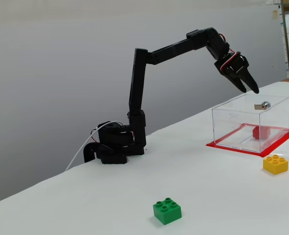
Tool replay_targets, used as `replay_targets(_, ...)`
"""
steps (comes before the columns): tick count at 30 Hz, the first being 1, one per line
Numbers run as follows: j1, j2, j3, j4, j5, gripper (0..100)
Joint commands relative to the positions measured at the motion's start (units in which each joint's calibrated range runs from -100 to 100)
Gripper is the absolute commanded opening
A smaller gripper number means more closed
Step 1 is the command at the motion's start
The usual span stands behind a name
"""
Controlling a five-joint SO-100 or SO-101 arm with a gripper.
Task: Pick the red lego brick and place it into the transparent box
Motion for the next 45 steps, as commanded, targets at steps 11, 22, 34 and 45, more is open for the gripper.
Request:
replay_targets(11,3.44,-8.61,-1.89,1.96,0.11,2)
replay_targets(22,16.53,-22.61,-1.71,9.27,0.32,2)
replay_targets(34,31.98,-35.60,-1.62,16.41,-0.05,2)
replay_targets(45,44.03,-49.51,9.50,18.67,-6.16,2)
